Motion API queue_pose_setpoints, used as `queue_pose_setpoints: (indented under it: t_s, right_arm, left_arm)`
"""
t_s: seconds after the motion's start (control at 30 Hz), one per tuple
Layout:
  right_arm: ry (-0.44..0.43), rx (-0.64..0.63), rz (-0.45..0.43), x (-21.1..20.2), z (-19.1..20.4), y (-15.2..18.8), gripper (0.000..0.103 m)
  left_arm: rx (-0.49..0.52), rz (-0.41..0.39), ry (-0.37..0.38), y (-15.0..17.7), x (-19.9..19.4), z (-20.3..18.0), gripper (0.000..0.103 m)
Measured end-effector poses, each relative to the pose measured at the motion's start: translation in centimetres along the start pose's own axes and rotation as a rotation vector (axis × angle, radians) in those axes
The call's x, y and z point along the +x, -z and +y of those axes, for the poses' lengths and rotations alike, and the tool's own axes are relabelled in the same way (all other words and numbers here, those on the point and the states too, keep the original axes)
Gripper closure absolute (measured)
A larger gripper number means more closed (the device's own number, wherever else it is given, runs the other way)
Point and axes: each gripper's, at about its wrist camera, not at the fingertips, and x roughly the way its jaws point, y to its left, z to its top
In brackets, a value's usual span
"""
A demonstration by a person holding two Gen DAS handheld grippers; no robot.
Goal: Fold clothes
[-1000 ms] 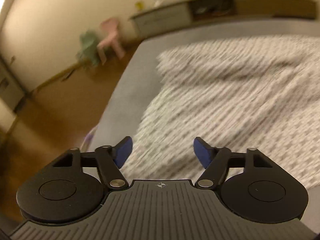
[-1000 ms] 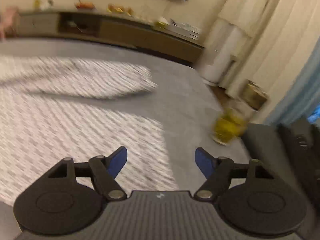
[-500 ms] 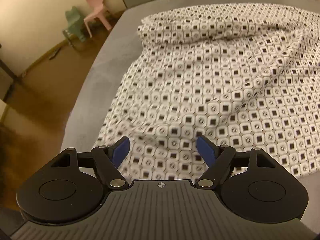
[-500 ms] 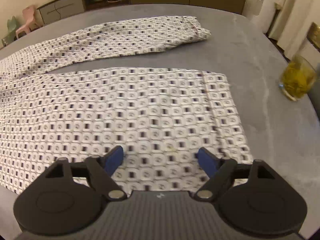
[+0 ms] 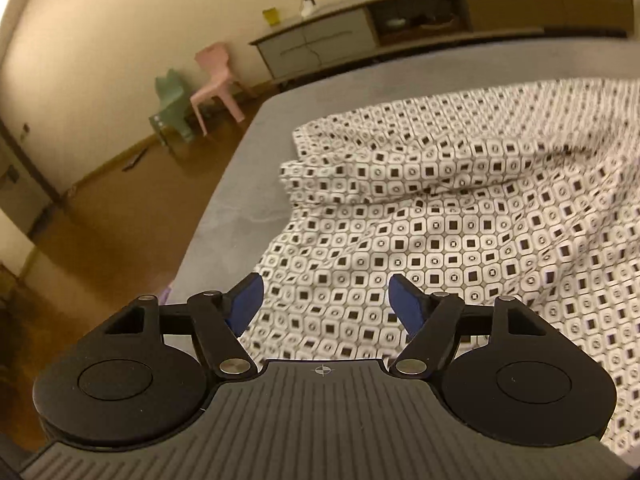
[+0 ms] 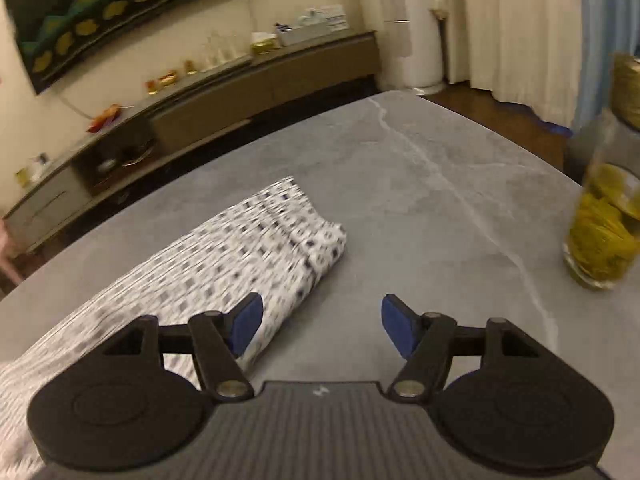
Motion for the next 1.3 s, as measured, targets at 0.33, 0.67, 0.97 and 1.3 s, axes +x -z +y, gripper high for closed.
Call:
queue_pose_setpoints:
  t_s: [0.33, 0.67, 0.97, 1.3]
  right_arm:
    - [-0.322, 0.084, -0.107, -4.8, 0.2, -4.2, 0.021]
    - [-0.116, 0.029, 0.023, 4.0, -2.0, -0.2, 0.069]
    - [-0.557, 0.189, -0.08, -2.9, -1.5, -3.2, 0.045]
    - [-0.136, -0.094, -0.053, -0.2, 0.1, 1.2, 0.046]
  left_arm:
    - [-0.009, -0.012, 0.012, -0.8, 1.4, 0.0, 0.042]
    - [0.047, -0.052, 0.032, -1.3, 0.0, -1.9, 0.041]
    - [0.048, -0.041, 0.027, -1.1, 0.2, -1.7, 0.041]
    - [0.101, -0.046, 0.032, -0.9, 0.2, -2.8, 0.041]
